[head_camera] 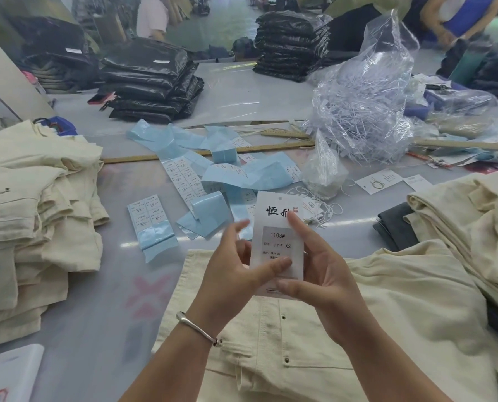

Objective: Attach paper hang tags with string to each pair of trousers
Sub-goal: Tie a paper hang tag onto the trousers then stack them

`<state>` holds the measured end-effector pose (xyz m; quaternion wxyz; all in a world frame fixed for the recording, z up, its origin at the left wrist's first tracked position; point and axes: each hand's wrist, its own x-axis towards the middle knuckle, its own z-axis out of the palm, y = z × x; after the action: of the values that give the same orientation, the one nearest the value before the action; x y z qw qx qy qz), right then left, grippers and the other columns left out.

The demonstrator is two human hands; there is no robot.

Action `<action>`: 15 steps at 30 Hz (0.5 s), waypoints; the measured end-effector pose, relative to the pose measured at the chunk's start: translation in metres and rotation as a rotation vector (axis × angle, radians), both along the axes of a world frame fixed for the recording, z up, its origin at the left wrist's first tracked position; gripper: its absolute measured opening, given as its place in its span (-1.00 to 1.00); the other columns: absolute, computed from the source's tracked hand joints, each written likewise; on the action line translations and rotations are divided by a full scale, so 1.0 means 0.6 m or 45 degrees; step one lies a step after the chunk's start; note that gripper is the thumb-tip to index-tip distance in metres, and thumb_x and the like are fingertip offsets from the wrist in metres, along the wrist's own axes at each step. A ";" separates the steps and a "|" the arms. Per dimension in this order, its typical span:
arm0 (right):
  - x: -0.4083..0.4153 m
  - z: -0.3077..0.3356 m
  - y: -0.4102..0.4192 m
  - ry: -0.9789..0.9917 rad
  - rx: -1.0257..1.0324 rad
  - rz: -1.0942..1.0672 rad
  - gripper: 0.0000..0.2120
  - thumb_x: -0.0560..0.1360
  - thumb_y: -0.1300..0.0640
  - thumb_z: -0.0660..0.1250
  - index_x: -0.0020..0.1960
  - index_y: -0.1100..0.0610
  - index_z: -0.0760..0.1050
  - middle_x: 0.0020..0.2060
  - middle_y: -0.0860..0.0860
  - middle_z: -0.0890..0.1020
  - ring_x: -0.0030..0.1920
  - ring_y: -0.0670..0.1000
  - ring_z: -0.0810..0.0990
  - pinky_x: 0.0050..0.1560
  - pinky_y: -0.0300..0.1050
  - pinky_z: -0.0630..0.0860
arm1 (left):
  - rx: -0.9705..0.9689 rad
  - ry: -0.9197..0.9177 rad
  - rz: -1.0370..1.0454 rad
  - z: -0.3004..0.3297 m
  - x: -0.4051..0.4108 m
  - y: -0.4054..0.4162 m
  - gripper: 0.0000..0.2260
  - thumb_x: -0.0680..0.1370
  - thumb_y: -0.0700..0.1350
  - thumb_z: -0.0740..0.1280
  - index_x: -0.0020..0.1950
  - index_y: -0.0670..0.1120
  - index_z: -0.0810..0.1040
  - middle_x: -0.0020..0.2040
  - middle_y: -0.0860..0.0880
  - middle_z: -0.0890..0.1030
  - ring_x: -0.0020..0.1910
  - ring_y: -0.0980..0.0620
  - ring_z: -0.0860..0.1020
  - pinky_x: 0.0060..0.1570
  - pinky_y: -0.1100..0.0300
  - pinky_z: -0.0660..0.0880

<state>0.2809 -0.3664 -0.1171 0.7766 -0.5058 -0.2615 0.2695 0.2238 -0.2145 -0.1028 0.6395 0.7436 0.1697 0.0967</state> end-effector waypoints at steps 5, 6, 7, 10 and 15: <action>0.006 0.010 0.008 0.242 0.060 -0.121 -0.29 0.27 0.40 0.39 0.41 0.12 0.39 0.14 0.15 0.64 0.13 0.15 0.62 0.03 -0.06 0.59 | -0.385 -0.112 -0.129 -0.005 -0.007 -0.008 -0.74 0.40 -0.24 0.51 0.08 -0.18 0.65 -0.02 -0.14 0.71 0.01 -0.13 0.67 -0.02 0.12 0.61; 0.008 0.013 0.008 0.321 0.092 -0.129 -0.30 0.25 0.42 0.39 0.38 0.17 0.42 0.08 0.17 0.66 0.08 0.15 0.64 0.01 -0.07 0.59 | -0.410 -0.135 -0.156 -0.005 -0.007 -0.010 -0.74 0.40 -0.23 0.49 0.08 -0.19 0.66 -0.01 -0.15 0.71 0.01 -0.11 0.67 -0.02 0.14 0.60; 0.010 0.015 0.008 0.390 0.117 -0.135 -0.31 0.23 0.46 0.40 0.35 0.22 0.44 0.02 0.20 0.66 0.03 0.16 0.64 -0.03 -0.07 0.60 | -0.409 -0.152 -0.171 -0.005 -0.006 -0.011 -0.73 0.38 -0.21 0.48 0.07 -0.20 0.66 -0.01 -0.16 0.70 0.00 -0.09 0.67 -0.03 0.15 0.59; 0.013 0.021 0.008 0.483 0.135 -0.168 -0.38 0.21 0.44 0.40 0.28 0.27 0.50 -0.05 0.23 0.67 -0.07 0.13 0.66 -0.13 -0.11 0.61 | -0.329 -0.182 -0.151 -0.006 -0.006 -0.012 -0.74 0.35 -0.16 0.48 0.01 -0.20 0.69 -0.03 -0.18 0.70 -0.04 -0.06 0.66 0.00 0.10 0.59; 0.019 0.024 0.014 0.469 0.028 -0.260 -0.46 0.17 0.40 0.47 0.14 0.17 0.62 -0.03 0.14 0.69 -0.14 0.08 0.67 -0.20 -0.13 0.61 | -0.287 -0.217 -0.187 -0.022 -0.008 -0.019 -0.81 0.38 -0.22 0.50 -0.09 -0.30 0.64 -0.17 -0.20 0.66 -0.15 -0.04 0.59 -0.04 0.05 0.56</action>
<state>0.2922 -0.3581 -0.1026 0.8401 -0.4635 -0.0654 0.2743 0.2189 -0.2259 -0.1161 0.7364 0.6665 0.0698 0.0928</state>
